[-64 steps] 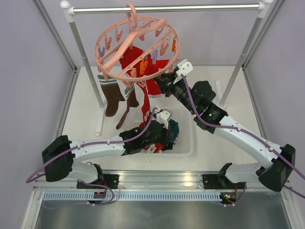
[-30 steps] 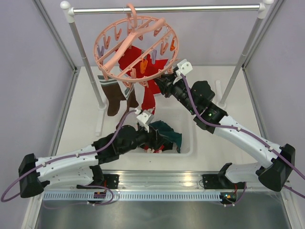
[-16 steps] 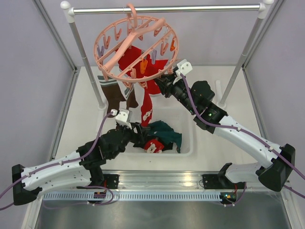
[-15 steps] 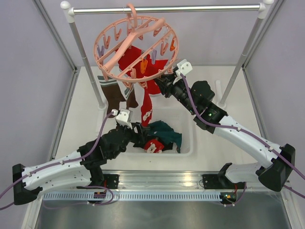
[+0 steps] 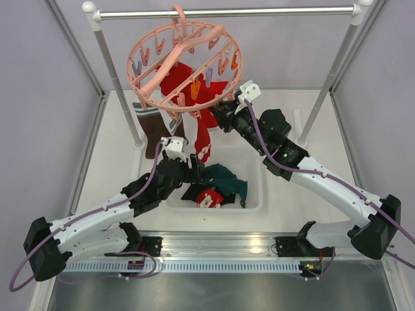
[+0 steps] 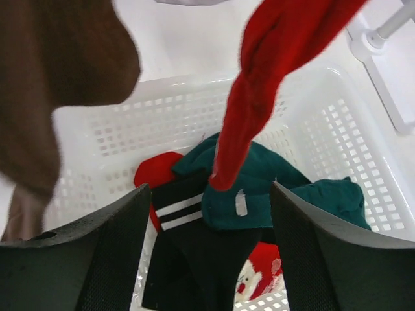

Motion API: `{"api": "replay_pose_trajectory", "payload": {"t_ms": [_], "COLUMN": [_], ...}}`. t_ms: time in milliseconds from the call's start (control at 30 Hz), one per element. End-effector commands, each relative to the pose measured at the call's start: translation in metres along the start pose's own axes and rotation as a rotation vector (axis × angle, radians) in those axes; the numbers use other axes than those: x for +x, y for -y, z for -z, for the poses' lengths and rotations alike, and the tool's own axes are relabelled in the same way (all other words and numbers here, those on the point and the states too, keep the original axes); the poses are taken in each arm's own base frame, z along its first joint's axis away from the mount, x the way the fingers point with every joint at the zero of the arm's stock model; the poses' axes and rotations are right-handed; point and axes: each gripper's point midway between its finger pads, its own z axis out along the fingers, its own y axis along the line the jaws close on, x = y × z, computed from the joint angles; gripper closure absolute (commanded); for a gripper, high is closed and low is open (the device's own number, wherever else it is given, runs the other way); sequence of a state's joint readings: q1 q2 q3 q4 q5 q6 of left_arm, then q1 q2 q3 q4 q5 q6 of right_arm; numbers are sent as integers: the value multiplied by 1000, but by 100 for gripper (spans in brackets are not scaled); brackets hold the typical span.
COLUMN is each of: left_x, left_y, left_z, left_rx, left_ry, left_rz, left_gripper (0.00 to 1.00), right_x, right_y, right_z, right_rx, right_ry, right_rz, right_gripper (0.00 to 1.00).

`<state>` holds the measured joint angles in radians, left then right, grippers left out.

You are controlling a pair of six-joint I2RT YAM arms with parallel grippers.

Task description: Remove the socks clipped to the hanger

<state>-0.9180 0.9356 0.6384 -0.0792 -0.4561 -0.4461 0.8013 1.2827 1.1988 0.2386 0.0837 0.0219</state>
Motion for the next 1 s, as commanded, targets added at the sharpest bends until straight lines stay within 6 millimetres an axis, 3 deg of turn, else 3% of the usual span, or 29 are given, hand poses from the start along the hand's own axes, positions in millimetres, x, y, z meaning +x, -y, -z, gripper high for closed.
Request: {"api": "replay_pose_trajectory", "payload": {"t_ms": [0, 200, 300, 333, 467, 600, 967], "left_x": [-27, -34, -35, -34, -32, -30, -26], "left_y": [33, 42, 49, 52, 62, 70, 86], "left_z": [-7, -18, -22, -23, -24, -27, -40], "left_rx": [136, 136, 150, 157, 162, 157, 150], "left_ry": [65, 79, 67, 63, 54, 47, -8], "left_rz": [-5, -13, -11, -1, 15, 29, 32], "left_gripper": [24, 34, 62, 78, 97, 98, 98], "right_x": [-21, -22, -21, -22, -25, -33, -20], "right_y": [-4, -3, -4, -4, -5, -5, -2], "right_z": [-5, -5, -5, -4, -1, 5, 33], "right_rx": [-11, -11, -12, -13, -14, -15, -3], "right_ry": [46, 49, 46, 49, 50, 52, 21], "right_rz": [-13, -17, -20, -22, -32, -59, -85], "right_gripper": [87, 87, 87, 87, 82, 71, 40]}}
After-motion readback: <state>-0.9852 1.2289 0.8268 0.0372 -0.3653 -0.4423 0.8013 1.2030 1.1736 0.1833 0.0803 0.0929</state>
